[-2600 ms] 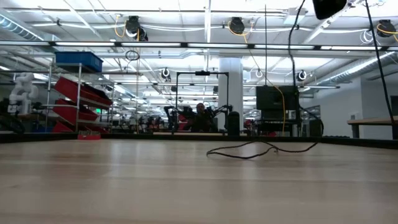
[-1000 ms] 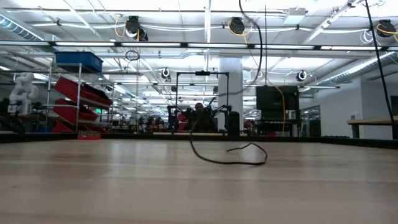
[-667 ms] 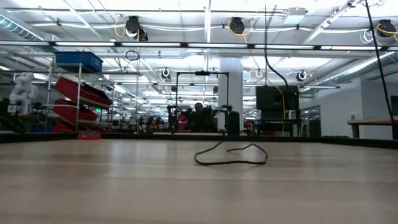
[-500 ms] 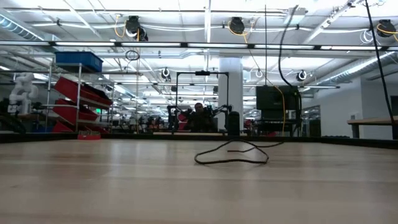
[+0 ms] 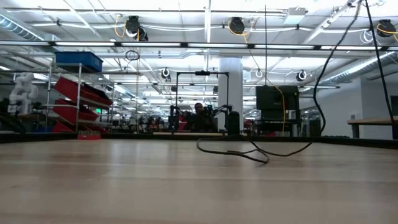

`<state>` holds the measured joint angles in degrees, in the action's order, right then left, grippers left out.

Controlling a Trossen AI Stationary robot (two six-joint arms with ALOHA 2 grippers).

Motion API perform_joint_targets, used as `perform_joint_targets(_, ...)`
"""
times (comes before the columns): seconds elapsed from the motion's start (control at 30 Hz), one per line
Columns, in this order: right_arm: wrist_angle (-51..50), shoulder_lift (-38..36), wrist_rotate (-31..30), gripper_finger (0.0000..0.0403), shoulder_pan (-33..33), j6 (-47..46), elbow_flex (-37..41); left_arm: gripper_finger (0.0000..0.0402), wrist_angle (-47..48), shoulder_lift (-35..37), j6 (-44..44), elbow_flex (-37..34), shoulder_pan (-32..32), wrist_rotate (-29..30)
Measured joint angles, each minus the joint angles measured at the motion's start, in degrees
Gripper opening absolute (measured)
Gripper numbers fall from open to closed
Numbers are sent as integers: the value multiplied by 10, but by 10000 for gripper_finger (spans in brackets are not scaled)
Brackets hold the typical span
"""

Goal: Coil cords
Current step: Uncoil the black wire from the spool

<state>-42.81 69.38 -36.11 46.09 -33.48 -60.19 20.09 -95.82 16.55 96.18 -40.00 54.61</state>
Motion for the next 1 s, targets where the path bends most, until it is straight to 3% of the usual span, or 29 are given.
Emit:
perform_joint_targets(0.23, -4, 1, -22, 6, 36, -54, 13, 0, 4, 0, -2, 0, -7, 25)
perform_joint_targets(0.63, 17, 3, 2, 82, 96, -93, 13, 0, 10, 0, -13, 0, -5, 27)
perform_joint_targets(0.83, 203, 45, -80, 109, 91, 54, 13, 0, 31, 0, -43, 0, 3, 27)
perform_joint_targets(1.0, 360, 85, -40, 151, 59, 188, 14, 0, 33, 0, -57, 0, 6, 20)
